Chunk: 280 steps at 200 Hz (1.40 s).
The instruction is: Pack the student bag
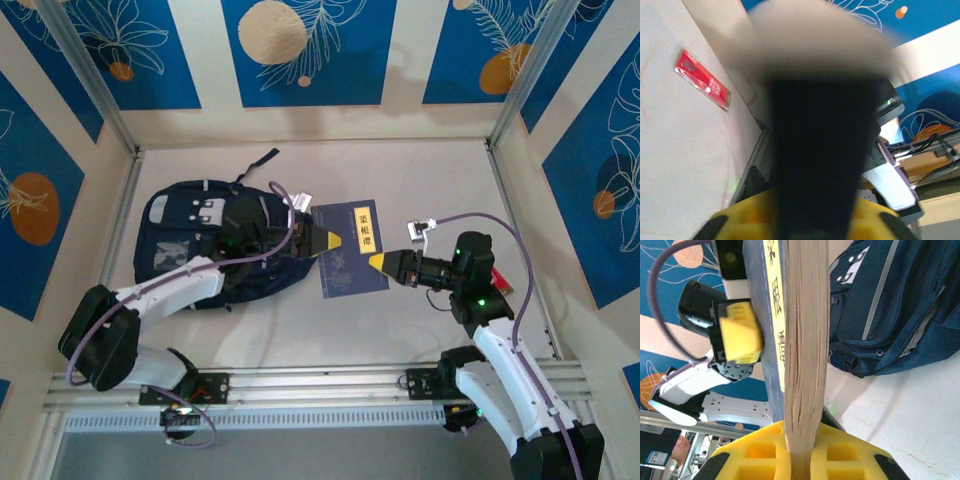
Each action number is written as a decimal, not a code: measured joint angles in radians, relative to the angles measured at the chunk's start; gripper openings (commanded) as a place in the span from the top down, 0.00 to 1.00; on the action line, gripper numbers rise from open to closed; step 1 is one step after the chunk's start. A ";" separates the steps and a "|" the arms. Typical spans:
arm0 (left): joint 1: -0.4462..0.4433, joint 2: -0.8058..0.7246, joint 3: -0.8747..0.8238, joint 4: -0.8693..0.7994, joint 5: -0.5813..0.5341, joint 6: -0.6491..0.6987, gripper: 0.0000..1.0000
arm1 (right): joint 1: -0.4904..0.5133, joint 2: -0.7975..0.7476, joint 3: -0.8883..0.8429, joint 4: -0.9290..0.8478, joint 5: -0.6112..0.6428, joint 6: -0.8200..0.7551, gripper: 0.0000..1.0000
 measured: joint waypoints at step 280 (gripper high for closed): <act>-0.109 0.012 -0.137 0.406 -0.458 -0.201 0.93 | 0.535 -0.087 -0.204 0.542 1.074 0.090 0.98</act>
